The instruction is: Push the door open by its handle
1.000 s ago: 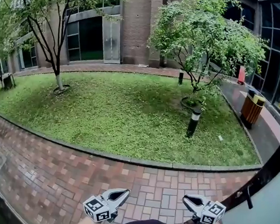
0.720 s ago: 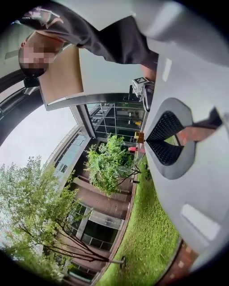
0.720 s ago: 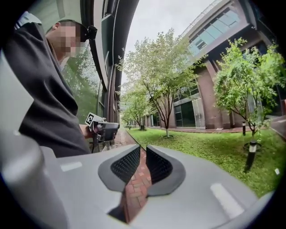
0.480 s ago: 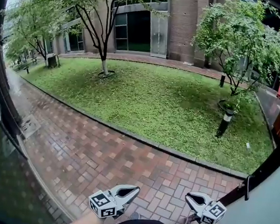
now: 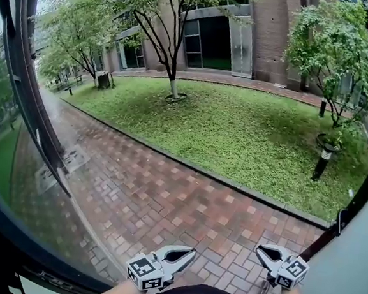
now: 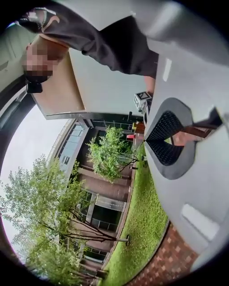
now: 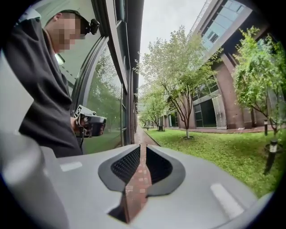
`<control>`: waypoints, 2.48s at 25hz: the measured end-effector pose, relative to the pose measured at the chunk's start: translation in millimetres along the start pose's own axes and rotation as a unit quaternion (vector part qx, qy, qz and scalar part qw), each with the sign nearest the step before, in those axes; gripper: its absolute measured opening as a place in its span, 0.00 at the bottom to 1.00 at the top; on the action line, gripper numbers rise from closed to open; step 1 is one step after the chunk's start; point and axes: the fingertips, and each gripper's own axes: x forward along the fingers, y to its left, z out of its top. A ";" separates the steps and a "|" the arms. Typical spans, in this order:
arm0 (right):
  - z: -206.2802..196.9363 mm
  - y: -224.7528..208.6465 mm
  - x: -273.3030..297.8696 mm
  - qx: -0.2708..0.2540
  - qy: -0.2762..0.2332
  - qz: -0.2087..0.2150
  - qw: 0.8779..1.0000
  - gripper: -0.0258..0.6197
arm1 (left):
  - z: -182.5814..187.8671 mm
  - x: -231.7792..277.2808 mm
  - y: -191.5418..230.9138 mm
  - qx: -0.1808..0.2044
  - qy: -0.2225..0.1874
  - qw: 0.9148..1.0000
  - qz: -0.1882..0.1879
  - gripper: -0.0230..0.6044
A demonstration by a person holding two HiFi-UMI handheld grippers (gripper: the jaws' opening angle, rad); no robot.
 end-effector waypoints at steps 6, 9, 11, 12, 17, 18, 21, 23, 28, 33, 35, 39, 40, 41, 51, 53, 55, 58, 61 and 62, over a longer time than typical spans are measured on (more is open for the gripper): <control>13.8 114.7 8.6 -0.046 0.004 0.018 0.999 0.11 | -29.6 -82.2 -81.1 0.060 0.004 0.997 -0.050 0.03; 8.2 195.8 -2.7 -0.044 0.023 -0.009 0.999 0.11 | -53.4 -146.3 -125.4 0.076 0.016 0.994 -0.081 0.03; 4.3 260.0 -4.4 -0.027 0.035 -0.015 0.999 0.11 | -61.3 -196.8 -150.6 0.071 0.018 0.992 -0.098 0.03; 1.1 288.6 -4.7 -0.024 0.037 -0.010 0.999 0.11 | -63.7 -219.4 -159.2 0.067 0.018 0.992 -0.103 0.03; 12.5 389.0 -31.8 -0.011 0.045 -0.036 0.998 0.11 | -53.8 -292.1 -187.7 0.022 0.009 0.993 -0.111 0.03; 13.8 405.0 -40.7 -0.012 0.048 -0.045 0.998 0.11 | -50.2 -303.9 -192.1 0.020 0.012 0.993 -0.116 0.03; 22.0 435.2 -71.0 0.003 0.021 -0.082 0.996 0.11 | -45.9 -331.7 -204.7 0.028 0.014 0.992 -0.120 0.03; 27.3 452.3 -89.9 0.007 0.003 -0.101 0.995 0.11 | -45.1 -350.3 -215.9 0.026 0.009 0.993 -0.112 0.03; 17.7 494.3 -133.0 0.002 -0.008 -0.100 0.995 0.11 | -62.2 -376.0 -251.3 0.016 0.011 0.998 -0.066 0.03; -21.4 537.3 -201.7 0.026 0.018 -0.125 0.992 0.11 | -102.5 -372.6 -317.5 -0.033 0.042 0.996 -0.071 0.03; -34.1 553.9 -231.2 0.028 0.024 -0.139 0.990 0.11 | -110.3 -364.2 -346.3 -0.048 0.049 0.993 -0.091 0.03; -45.2 583.3 -273.6 0.046 0.018 -0.179 0.983 0.11 | -104.3 -368.1 -379.9 -0.022 0.055 0.990 -0.128 0.03; -44.7 590.1 -279.7 0.051 0.015 -0.194 0.980 0.11 | -102.2 -374.0 -381.9 -0.020 0.053 0.989 -0.134 0.03; -44.0 597.9 -283.4 0.055 0.011 -0.208 0.977 0.11 | -101.4 -381.9 -382.4 -0.018 0.053 0.989 -0.140 0.03; -47.3 683.9 -223.9 0.108 -0.051 -0.308 0.944 0.09 | -129.6 -519.2 -309.1 -0.003 0.066 0.985 -0.158 0.03; -42.7 698.3 -213.0 0.115 -0.052 -0.320 0.939 0.04 | -128.8 -532.1 -294.5 -0.009 0.066 0.987 -0.148 0.03; -36.1 711.1 -211.2 0.108 -0.046 -0.316 0.941 0.04 | -124.5 -538.8 -294.1 -0.014 0.058 0.988 -0.144 0.03; -30.1 720.0 -215.5 0.092 -0.041 -0.301 0.948 0.04 | -116.8 -541.1 -298.5 -0.011 0.039 0.990 -0.136 0.03; -24.9 722.7 -223.8 0.095 -0.038 -0.296 0.950 0.04 | -109.1 -543.5 -306.6 -0.021 0.025 0.991 -0.128 0.03; -23.6 724.4 -227.8 0.094 -0.033 -0.295 0.950 0.04 | -109.3 -544.1 -312.0 -0.022 0.024 0.991 -0.130 0.03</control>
